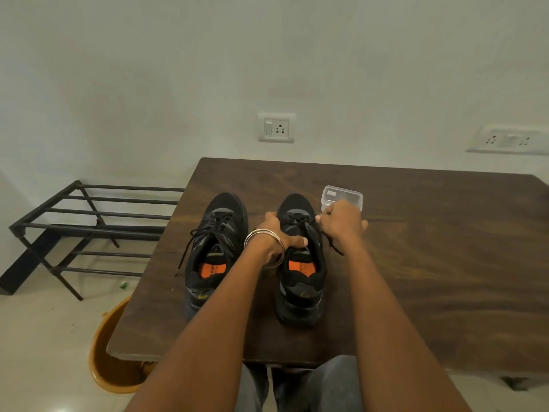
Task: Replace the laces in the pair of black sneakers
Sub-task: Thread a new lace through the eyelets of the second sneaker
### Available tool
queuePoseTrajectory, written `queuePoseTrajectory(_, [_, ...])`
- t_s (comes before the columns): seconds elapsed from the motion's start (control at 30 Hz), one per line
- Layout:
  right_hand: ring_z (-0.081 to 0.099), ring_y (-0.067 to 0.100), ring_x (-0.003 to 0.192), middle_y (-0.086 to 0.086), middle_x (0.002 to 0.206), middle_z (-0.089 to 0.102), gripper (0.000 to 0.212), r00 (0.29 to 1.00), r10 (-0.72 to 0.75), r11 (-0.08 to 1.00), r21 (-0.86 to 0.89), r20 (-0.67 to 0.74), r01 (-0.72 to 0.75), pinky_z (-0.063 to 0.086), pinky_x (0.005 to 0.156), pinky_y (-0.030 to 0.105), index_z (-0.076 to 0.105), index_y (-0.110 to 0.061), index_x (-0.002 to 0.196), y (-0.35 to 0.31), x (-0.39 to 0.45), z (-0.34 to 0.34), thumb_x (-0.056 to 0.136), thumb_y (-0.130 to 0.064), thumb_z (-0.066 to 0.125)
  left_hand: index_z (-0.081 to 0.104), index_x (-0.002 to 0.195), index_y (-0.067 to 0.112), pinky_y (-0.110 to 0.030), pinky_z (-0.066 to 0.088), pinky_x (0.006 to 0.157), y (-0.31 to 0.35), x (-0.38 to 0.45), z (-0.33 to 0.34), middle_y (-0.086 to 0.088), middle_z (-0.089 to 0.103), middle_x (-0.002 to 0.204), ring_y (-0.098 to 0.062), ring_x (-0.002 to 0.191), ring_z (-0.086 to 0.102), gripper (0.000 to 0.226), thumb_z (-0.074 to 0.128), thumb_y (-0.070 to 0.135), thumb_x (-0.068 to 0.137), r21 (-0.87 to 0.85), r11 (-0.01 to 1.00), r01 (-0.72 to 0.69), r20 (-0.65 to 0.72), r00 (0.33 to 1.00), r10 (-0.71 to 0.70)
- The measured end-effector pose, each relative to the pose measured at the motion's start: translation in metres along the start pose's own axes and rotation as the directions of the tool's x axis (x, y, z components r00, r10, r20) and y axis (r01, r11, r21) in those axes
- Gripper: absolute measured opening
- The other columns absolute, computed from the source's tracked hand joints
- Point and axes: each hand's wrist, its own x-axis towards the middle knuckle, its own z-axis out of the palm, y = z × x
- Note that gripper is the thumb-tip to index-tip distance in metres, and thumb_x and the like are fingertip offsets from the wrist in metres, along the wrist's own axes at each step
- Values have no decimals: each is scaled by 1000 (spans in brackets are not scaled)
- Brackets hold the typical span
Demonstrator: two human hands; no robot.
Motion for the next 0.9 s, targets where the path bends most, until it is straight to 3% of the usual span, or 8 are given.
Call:
queuePoseTrajectory(0.1, [52,31,118,10,115,66,26,995,18,999,46,-99,-14,35,98,41,69,-8,111,-3,-1,-20,92,-26,67,27,141,15,-50,49,96,2,-3,0,-10,52,128,-32,113,54,96,87,24,66,-66,998,17,13,1000,-16])
queuePoseTrajectory(0.23, [48,31,120,10,120,64,21,989,-84,996,-20,-125,82,34,96,42,71,-12,109,-6,-10,-30,94,-26,66,31,137,16,-51,49,95,6,-8,2,-11,52,126,-35,113,54,91,87,26,66,-37,999,29,-11,1000,-29])
queuePoseTrajectory(0.37, [33,35,131,15,139,44,30,995,-14,999,42,-94,18,30,102,46,61,-13,120,-10,-13,-40,100,-34,54,34,131,13,-49,51,92,10,-14,2,-11,53,121,-33,107,56,84,86,28,67,29,1000,7,-34,999,-6])
queuePoseTrajectory(0.5, [51,41,118,26,122,59,26,999,-40,987,159,10,38,44,88,41,61,3,107,-7,-9,-42,99,-7,39,36,125,11,-38,51,88,14,-15,1,-6,53,111,-23,94,54,75,85,27,70,108,993,-41,-59,997,48])
queuePoseTrajectory(0.57, [57,37,114,24,119,63,28,995,-75,979,197,70,59,47,90,42,60,12,117,-6,-11,-42,97,2,43,43,117,13,-36,50,85,16,-17,1,-2,52,103,-20,90,53,63,83,28,71,144,988,-54,-37,998,60])
queuePoseTrajectory(0.67, [63,19,93,10,107,72,16,981,-143,959,263,128,105,53,89,32,73,2,105,-4,-12,-29,93,-1,62,50,89,18,-34,51,84,17,-20,0,4,51,84,-14,79,54,36,81,30,74,208,975,-76,-13,997,81])
queuePoseTrajectory(0.77, [67,18,84,14,93,74,6,987,-111,944,321,119,68,58,82,34,76,-4,88,-3,-8,-13,87,-3,71,58,99,16,-32,52,84,18,-20,1,6,53,82,-14,81,56,37,80,33,75,273,956,-105,-13,994,113])
queuePoseTrajectory(0.9, [62,13,87,5,89,70,6,979,-154,960,255,131,117,51,81,28,76,-3,87,-5,-8,1,87,-5,71,63,108,12,-30,52,80,19,-19,2,0,60,88,-16,82,58,38,77,32,79,348,929,-127,-28,989,146])
